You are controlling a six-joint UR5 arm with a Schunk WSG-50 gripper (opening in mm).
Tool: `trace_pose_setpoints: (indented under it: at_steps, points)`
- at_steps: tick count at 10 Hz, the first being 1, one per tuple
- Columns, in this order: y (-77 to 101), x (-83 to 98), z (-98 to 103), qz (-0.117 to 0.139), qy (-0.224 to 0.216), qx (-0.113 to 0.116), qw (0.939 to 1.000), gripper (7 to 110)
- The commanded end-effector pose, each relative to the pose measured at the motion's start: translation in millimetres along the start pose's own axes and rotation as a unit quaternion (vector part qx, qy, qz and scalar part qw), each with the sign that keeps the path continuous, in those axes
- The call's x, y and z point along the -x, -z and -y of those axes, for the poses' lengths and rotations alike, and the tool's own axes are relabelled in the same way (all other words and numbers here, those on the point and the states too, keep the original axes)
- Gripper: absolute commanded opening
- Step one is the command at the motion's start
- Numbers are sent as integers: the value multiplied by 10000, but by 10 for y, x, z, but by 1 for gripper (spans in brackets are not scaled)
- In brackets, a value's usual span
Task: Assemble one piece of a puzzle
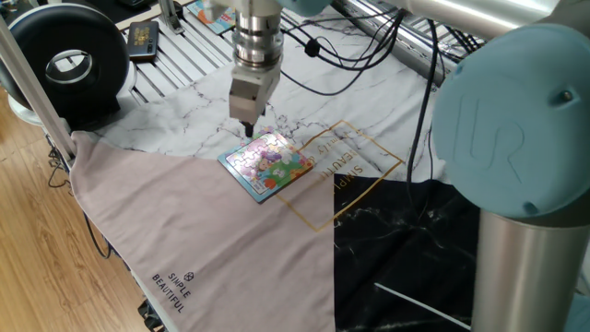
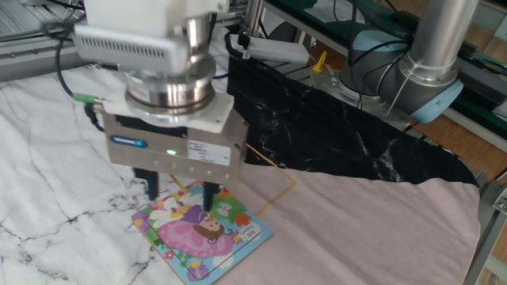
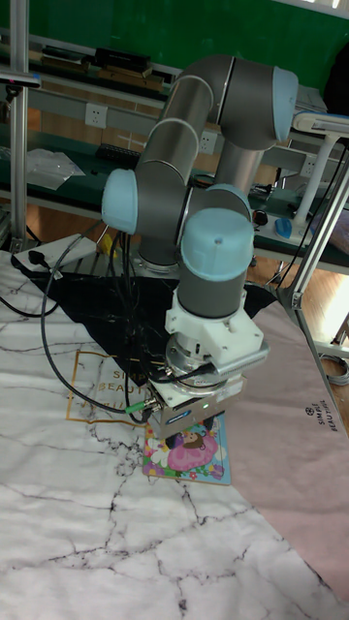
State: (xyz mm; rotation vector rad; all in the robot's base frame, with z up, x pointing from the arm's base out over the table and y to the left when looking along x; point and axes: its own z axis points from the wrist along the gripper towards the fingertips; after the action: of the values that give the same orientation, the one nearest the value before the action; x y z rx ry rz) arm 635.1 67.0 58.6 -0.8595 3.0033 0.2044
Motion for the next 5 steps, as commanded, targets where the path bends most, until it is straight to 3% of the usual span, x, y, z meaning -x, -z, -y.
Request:
trace_pose_setpoints:
  at_steps: [1,2,3,4,5]
  points:
    - [91,205,139,401,-81,-202,9990,66]
    - [93,195,125,376,-220,-170,9989,66]
    - [121,52,162,160,-273,-298,9991,66]
    - [151,-109,224,17,-355,-566,9978,66]
    - [143,-160,192,99,-442,-618,9971,66]
